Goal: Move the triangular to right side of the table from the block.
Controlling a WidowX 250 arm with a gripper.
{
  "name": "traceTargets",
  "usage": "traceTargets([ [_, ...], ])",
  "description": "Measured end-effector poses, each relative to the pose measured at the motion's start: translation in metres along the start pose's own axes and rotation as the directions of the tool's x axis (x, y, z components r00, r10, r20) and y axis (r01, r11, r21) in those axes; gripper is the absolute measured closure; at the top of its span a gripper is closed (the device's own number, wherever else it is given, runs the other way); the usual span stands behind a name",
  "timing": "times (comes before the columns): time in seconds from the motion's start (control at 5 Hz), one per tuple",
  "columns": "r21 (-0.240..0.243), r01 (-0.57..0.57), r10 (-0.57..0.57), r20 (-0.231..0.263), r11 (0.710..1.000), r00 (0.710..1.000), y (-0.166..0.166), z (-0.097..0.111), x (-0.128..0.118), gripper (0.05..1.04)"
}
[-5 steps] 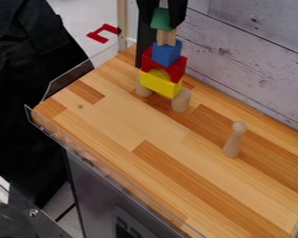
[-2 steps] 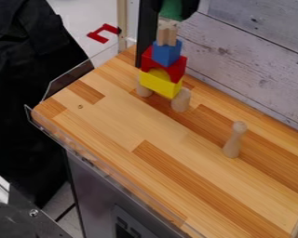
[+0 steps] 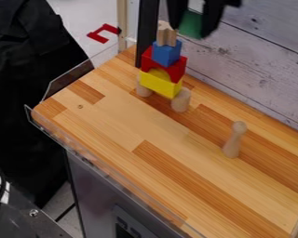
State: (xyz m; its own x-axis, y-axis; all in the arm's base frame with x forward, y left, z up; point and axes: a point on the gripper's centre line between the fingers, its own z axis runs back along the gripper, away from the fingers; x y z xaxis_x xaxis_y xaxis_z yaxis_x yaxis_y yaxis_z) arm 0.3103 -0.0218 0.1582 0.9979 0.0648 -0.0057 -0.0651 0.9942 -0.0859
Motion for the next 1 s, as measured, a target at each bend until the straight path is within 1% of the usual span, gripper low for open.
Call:
traceTargets([
  [0.2,-0.037,0.044,-0.047,-0.079,0.998,0.996,-0.023,-0.029,-0.012,0.517],
  [0.4,-0.077,0.094,-0.105,-0.146,0.993,0.984,-0.045,-0.057,-0.033,0.517],
  [0.6,-0.094,0.124,-0.142,-0.209,0.988,0.968,-0.059,-0.082,-0.046,0.517],
  [0.8,-0.109,0.155,-0.176,-0.23,0.982,0.957,-0.063,-0.097,-0.057,0.517],
  [1.0,-0.127,0.212,-0.239,-0.255,0.969,0.937,-0.074,-0.12,-0.063,0.517],
])
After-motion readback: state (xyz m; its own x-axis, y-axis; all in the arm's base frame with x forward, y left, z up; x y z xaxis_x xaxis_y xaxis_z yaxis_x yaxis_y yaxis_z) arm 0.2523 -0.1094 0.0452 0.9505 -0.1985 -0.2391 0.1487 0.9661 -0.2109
